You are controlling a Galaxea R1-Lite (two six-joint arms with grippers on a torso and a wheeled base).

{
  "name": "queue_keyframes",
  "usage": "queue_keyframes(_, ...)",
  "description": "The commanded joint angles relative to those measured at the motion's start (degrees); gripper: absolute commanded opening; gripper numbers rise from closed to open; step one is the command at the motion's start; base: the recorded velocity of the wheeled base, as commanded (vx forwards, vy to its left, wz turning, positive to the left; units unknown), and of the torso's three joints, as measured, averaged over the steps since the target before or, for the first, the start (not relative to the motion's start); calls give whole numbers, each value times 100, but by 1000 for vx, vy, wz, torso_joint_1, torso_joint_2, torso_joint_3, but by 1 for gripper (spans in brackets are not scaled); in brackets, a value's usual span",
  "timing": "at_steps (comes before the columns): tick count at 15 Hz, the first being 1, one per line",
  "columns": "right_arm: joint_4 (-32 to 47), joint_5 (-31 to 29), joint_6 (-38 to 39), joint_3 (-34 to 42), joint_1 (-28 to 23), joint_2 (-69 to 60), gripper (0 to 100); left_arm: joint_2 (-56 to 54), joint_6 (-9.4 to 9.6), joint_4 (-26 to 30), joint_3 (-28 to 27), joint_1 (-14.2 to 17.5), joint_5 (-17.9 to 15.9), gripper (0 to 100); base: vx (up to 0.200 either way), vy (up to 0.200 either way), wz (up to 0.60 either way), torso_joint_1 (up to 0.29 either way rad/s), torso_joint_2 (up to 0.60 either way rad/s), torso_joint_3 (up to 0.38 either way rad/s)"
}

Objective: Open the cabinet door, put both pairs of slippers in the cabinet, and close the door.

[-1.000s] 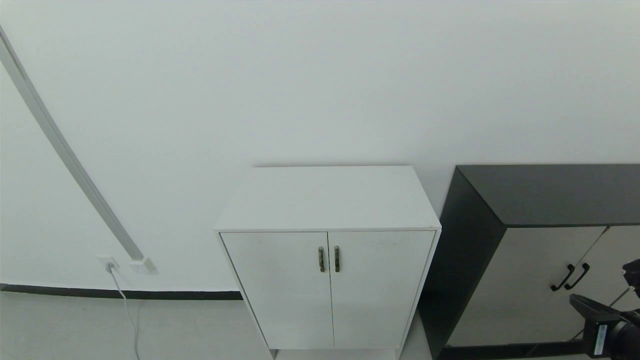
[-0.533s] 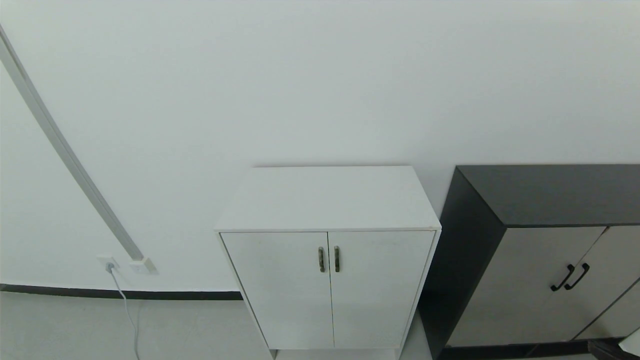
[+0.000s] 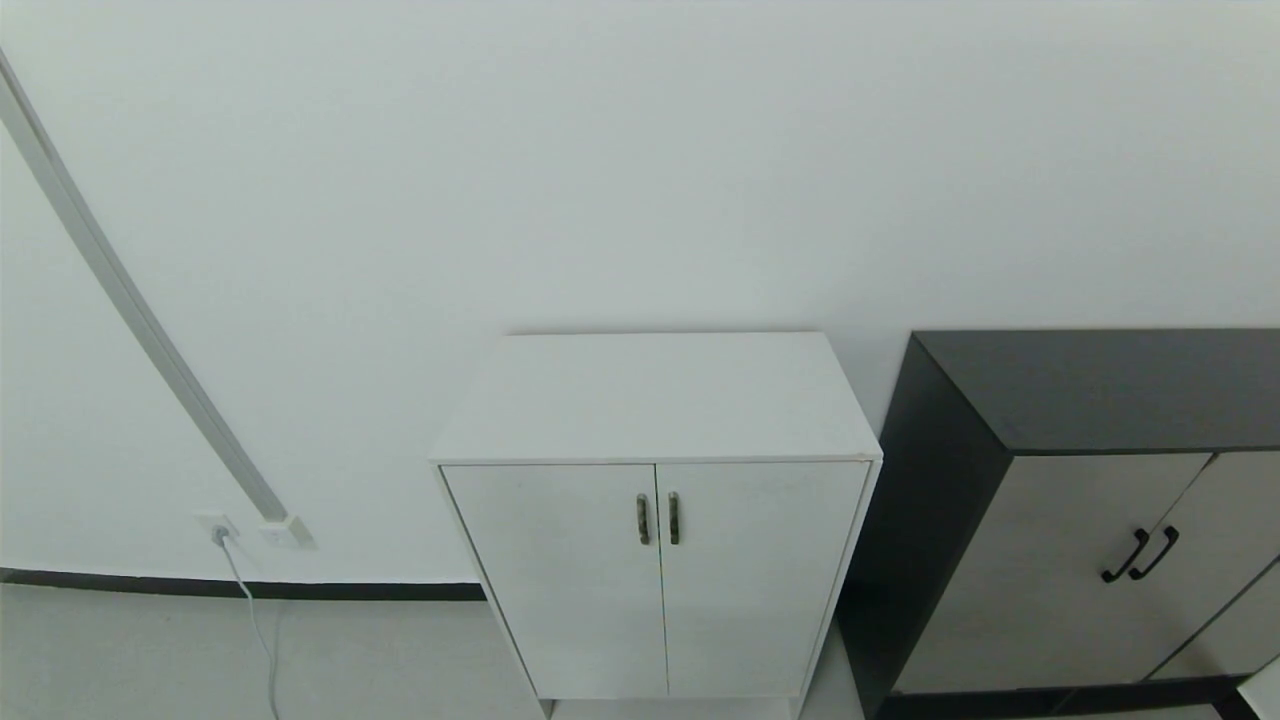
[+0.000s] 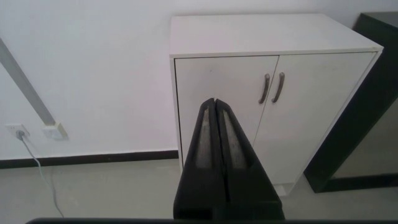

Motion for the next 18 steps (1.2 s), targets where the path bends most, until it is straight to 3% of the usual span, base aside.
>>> queue_keyframes(1, 455, 117, -150, 0, 44, -773, 0, 7, 2, 2, 1, 10, 1, 0, 0, 0, 0, 0, 0, 0)
queue_keyframes(6, 525, 161, -282, 0, 0, -1037, 0, 7, 2, 2, 1, 1, 1, 0, 0, 0, 0, 0, 0, 0)
queue_keyframes(10, 525, 161, -282, 0, -685, -1529, 0, 7, 2, 2, 1, 1, 1, 0, 0, 0, 0, 0, 0, 0)
queue_keyframes(18, 525, 161, -282, 0, -1344, -2566, 0, 7, 2, 2, 1, 1, 1, 0, 0, 0, 0, 0, 0, 0)
